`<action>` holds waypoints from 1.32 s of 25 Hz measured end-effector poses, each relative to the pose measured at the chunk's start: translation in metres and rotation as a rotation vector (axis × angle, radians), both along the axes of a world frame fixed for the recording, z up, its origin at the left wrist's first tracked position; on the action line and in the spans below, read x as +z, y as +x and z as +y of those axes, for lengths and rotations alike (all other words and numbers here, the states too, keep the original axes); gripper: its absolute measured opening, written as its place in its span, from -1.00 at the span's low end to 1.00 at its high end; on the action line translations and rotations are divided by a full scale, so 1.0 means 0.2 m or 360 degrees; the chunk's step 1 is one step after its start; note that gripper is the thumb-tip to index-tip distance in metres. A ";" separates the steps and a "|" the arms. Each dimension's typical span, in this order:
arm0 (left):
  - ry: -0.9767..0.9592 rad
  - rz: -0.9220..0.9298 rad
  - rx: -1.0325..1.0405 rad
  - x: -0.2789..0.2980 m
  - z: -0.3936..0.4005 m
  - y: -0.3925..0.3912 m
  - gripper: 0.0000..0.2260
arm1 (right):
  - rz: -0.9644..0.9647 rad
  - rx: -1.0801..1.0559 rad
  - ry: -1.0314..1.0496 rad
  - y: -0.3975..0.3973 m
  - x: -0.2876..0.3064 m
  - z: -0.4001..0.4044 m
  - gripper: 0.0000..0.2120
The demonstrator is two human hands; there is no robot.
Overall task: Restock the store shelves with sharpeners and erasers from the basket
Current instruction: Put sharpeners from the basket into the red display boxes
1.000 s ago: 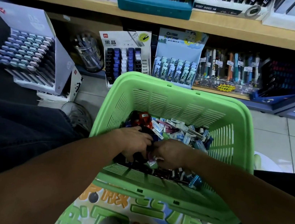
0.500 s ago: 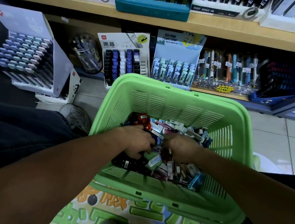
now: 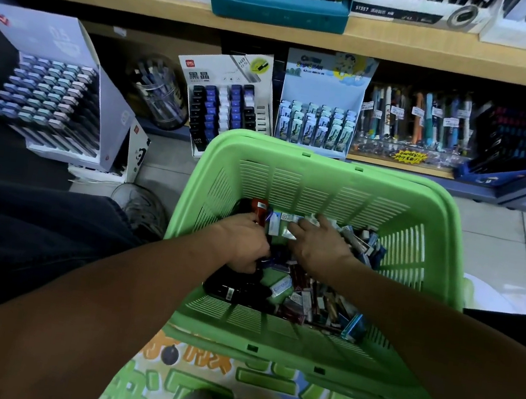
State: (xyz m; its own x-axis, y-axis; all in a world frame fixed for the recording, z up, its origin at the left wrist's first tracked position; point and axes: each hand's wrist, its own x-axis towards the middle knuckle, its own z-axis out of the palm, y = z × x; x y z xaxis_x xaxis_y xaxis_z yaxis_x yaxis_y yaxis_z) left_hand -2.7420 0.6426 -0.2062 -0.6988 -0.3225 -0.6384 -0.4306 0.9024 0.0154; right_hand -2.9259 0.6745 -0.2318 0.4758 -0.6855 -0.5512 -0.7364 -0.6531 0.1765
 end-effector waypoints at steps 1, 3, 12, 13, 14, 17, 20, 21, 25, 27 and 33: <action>0.0001 -0.0002 0.0007 0.00 0.00 0.00 -0.68 | 0.0036 0.0009 -0.0012 0.00 0.02 0.00 -0.67; 0.0008 0.0050 0.0024 0.01 0.01 -0.01 -0.67 | -0.0028 -0.0106 -0.0006 0.02 0.05 -0.02 -0.70; 0.0144 0.0173 -0.0039 -0.06 0.05 0.00 -0.42 | -0.0137 -0.0120 0.0074 0.10 -0.09 -0.08 -0.43; 0.0133 0.0152 -0.0017 -0.05 0.04 0.00 -0.45 | -0.0149 -0.0069 0.0020 0.09 -0.07 -0.08 -0.50; 0.0136 0.0133 0.0004 -0.04 0.04 -0.01 -0.49 | -0.0172 -0.0014 -0.0002 0.07 -0.05 -0.08 -0.55; 0.0159 0.0112 0.0063 0.00 0.01 0.01 -0.58 | -0.0224 0.0023 0.0095 0.01 -0.03 -0.04 -0.61; 0.0196 0.0111 0.0089 0.03 0.03 -0.01 -0.65 | -0.0264 -0.0213 0.0297 0.03 -0.03 0.00 -0.44; 0.0205 0.0112 0.0086 0.04 0.04 -0.01 -0.67 | -0.0274 -0.0249 0.0297 0.05 -0.05 0.01 -0.40; 0.0240 0.0115 0.0103 0.07 0.04 -0.01 -0.69 | -0.0259 -0.0320 0.0174 0.12 -0.11 0.07 -0.44; 0.0245 0.0141 0.0096 0.07 0.04 -0.01 -0.71 | -0.0299 -0.0371 0.0143 0.13 -0.13 0.08 -0.45; 0.0256 0.0059 0.0040 0.06 0.05 -0.03 -0.72 | -0.0410 -0.0139 0.0322 -0.02 -0.01 0.04 -0.59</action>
State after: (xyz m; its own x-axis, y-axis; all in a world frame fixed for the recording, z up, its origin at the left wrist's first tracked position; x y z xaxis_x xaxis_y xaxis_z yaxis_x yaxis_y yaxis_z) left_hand -2.7474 0.6526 -0.1935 -0.7158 -0.2358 -0.6573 -0.4493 0.8761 0.1750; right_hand -2.9289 0.6817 -0.2335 0.5615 -0.6188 -0.5494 -0.7945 -0.5886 -0.1492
